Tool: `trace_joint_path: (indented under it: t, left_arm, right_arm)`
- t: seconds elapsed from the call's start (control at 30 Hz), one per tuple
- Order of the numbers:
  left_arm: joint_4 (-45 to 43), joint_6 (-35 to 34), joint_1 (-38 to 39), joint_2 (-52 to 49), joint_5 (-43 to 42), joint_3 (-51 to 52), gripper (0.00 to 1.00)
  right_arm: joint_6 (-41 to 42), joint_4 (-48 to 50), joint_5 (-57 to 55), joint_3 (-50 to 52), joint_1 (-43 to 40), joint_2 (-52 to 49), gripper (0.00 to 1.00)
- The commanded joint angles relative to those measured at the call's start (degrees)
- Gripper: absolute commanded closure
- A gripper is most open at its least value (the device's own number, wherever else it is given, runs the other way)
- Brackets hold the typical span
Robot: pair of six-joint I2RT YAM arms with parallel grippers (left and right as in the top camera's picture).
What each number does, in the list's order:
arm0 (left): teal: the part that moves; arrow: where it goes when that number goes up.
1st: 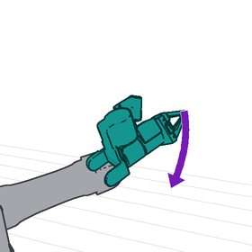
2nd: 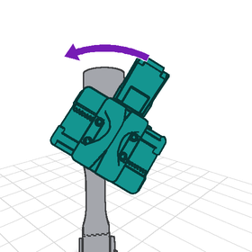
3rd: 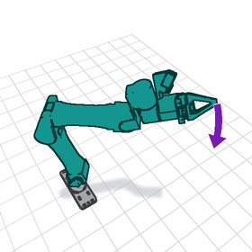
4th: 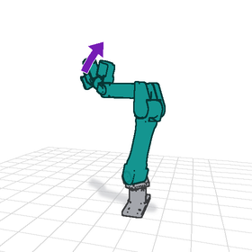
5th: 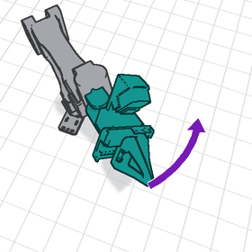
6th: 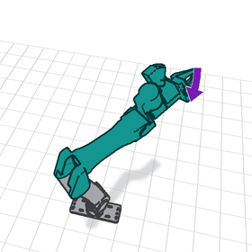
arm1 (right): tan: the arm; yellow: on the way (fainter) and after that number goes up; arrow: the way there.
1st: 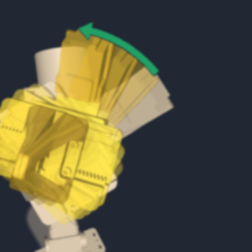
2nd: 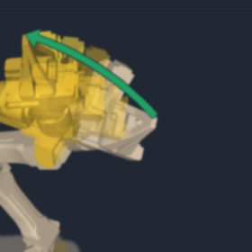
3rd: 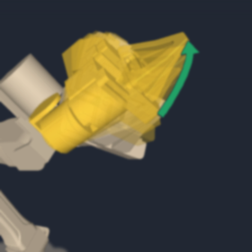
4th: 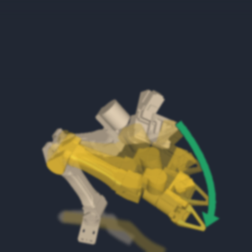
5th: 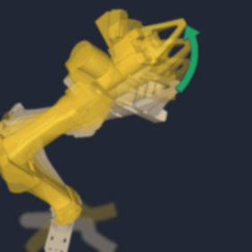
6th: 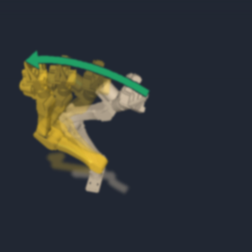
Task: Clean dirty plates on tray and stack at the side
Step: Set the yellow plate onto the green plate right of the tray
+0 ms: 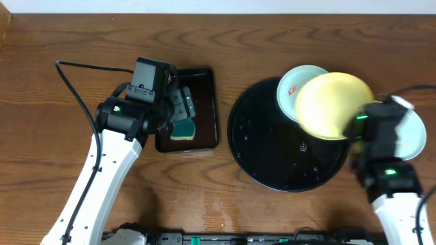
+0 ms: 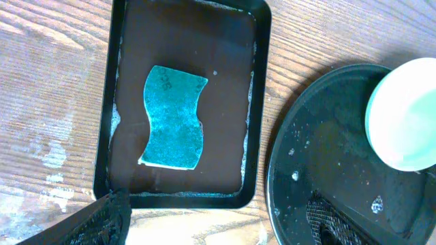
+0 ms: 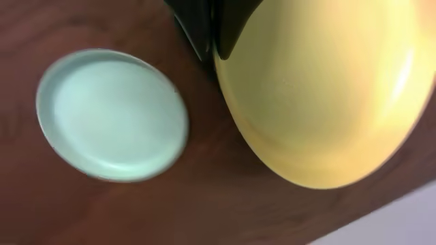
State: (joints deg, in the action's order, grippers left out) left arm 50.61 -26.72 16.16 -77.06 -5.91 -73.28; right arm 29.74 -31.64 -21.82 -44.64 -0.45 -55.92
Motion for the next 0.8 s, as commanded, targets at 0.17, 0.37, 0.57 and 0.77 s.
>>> trace_joint_path:
  t: [0.17,0.37,0.57,0.77]
  left_arm:
    - [0.1,0.6,-0.3,0.2,-0.1,-1.3,0.17]
    - [0.1,0.6,-0.3,0.2,-0.1,-1.3,0.17]
    - [0.1,0.6,-0.3,0.2,-0.1,-1.3,0.17]
    - [0.1,0.6,-0.3,0.2,-0.1,-1.3,0.17]
  right_arm:
    - [2.6,3.2,24.0,-1.0,-33.0,-9.3,0.99]
    - [3.7,8.2,23.8,-1.0,-42.9,-21.3,0.99]
    - [-0.8,14.0,26.7,-1.0,-43.7,-29.0,0.64]
    - [-6.3,15.3,52.3,-2.6,-40.0,-24.8,0.51]
